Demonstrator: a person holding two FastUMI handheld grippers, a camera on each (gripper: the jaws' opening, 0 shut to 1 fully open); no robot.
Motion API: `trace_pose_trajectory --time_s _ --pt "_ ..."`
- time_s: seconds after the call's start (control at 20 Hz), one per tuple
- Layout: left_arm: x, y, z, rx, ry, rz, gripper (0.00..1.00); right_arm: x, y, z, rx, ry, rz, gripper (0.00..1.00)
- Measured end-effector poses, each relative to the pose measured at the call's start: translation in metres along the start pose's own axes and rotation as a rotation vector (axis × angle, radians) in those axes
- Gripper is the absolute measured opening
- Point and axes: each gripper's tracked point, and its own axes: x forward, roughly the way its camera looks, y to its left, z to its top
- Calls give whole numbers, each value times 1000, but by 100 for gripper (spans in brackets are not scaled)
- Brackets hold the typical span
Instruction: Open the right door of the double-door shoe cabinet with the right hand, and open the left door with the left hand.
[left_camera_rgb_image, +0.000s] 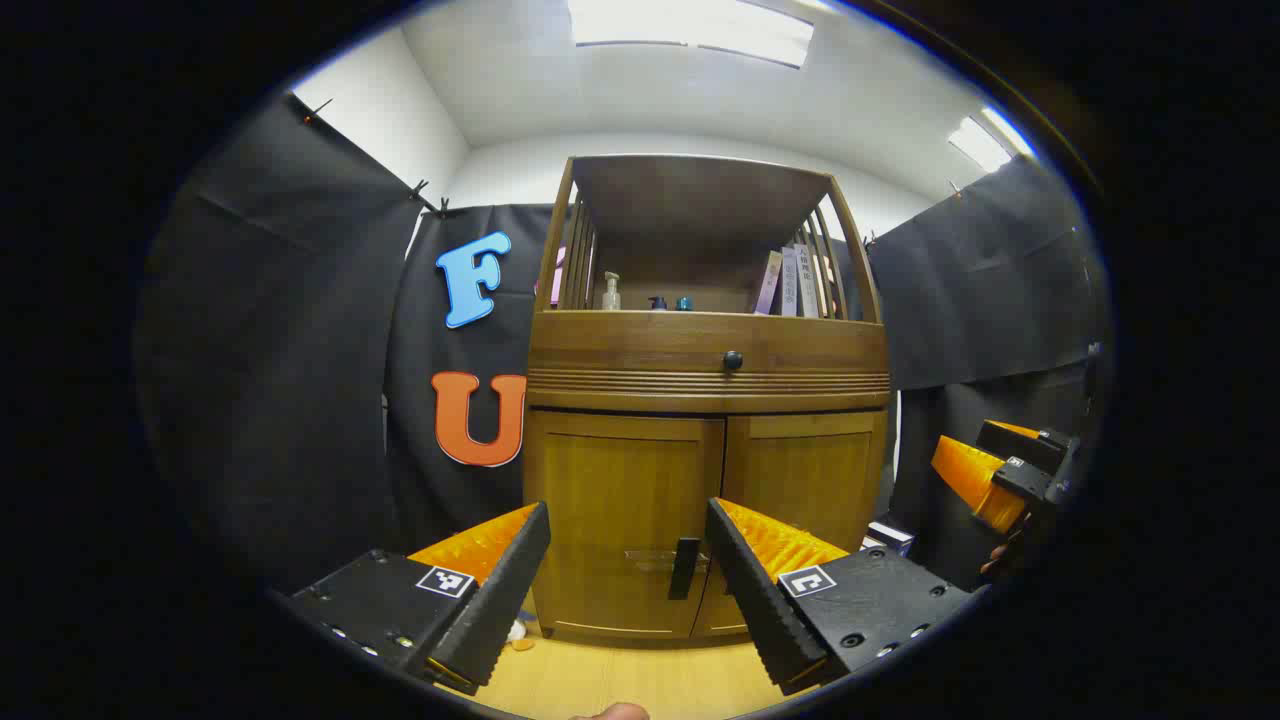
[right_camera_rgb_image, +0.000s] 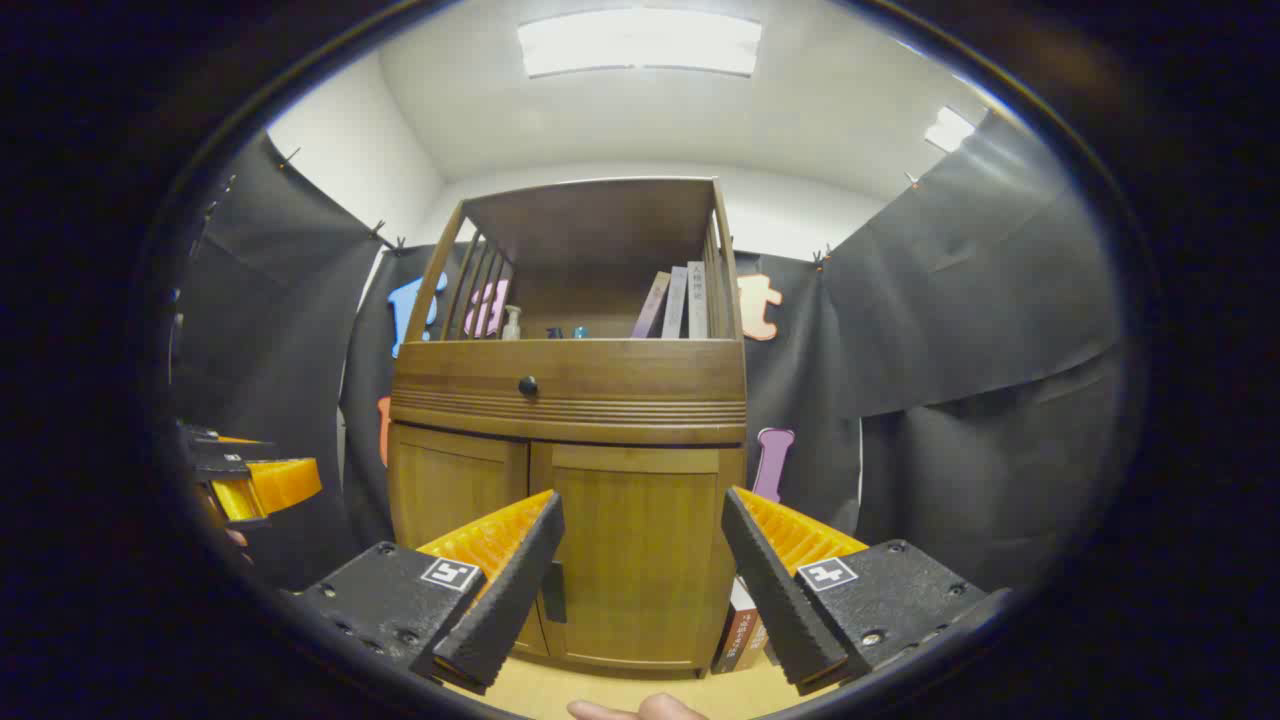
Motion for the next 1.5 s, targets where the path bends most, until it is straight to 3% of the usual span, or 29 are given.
trace_pose_trajectory --time_s 0.05,0.4,0.5,0.55,0.75,0.8,1.05,1.5 --pt "0 -1 -1 -3 0 9 95 1 -4 -5 2 16 10 100" --pt "-1 -13 -3 -5 -20 88 95 11 -26 -23 22 92 41 100" --pt "2 -14 -7 8 -12 104 100 13 -27 -30 15 125 49 100" --pt "3 -17 -9 11 1 101 95 14 -28 -33 11 145 46 100" --pt "13 -17 -16 28 31 59 100 21 -18 -43 1 177 31 100" --pt "17 -14 -20 30 42 48 95 23 -15 -43 1 183 25 100" --pt "31 0 -22 38 48 -4 95 37 4 -46 -2 198 -3 100" --pt "37 34 -36 25 68 5 95 53 38 -72 23 245 1 100"
